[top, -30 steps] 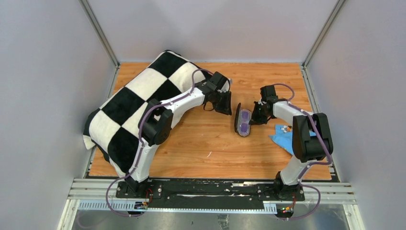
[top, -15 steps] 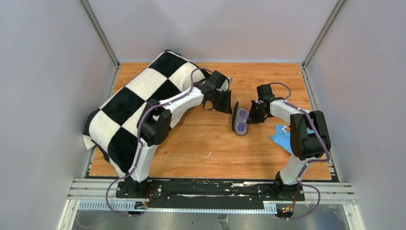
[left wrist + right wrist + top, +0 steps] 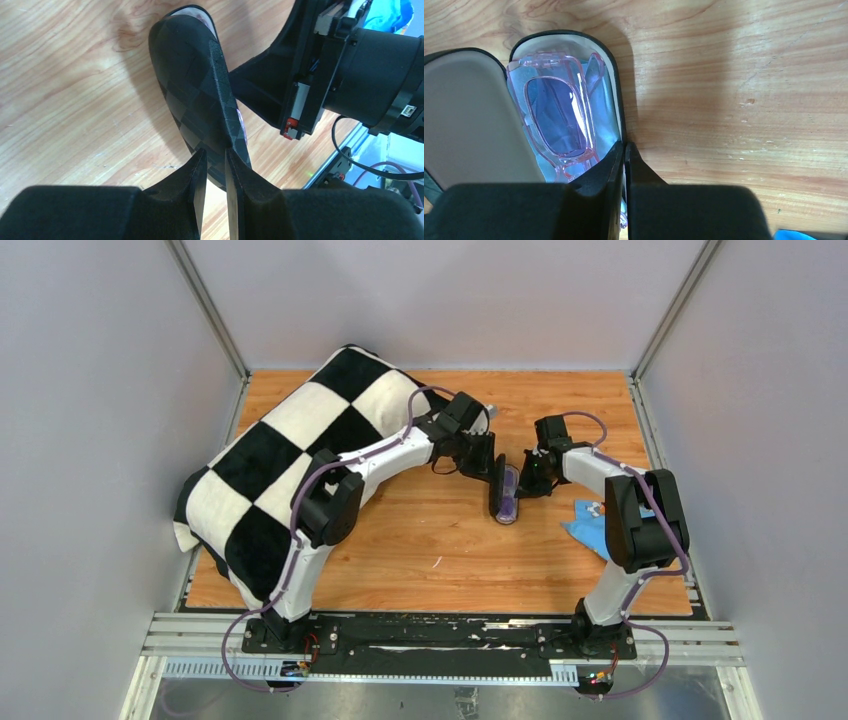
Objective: Organize the sunglasses
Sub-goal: Close the sunglasses case at the center of the board.
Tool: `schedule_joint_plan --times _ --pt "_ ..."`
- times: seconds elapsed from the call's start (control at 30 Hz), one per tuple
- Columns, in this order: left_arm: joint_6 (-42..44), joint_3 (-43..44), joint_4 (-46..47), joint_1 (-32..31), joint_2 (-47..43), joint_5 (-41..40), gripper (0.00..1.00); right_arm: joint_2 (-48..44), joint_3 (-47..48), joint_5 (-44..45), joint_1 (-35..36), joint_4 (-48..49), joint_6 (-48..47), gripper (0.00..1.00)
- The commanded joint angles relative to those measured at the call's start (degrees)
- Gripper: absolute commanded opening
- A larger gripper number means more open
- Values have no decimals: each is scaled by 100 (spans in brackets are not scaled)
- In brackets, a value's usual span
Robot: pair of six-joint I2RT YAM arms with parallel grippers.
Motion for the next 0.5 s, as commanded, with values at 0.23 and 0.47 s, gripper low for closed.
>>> schedule_joint_plan --times 0.23,0.47 --pt "-177 335 119 -239 542 329 26 44 223 -5 321 -64 159 1" --pt "-148 327 75 -239 696 288 26 62 257 13 436 -77 191 1"
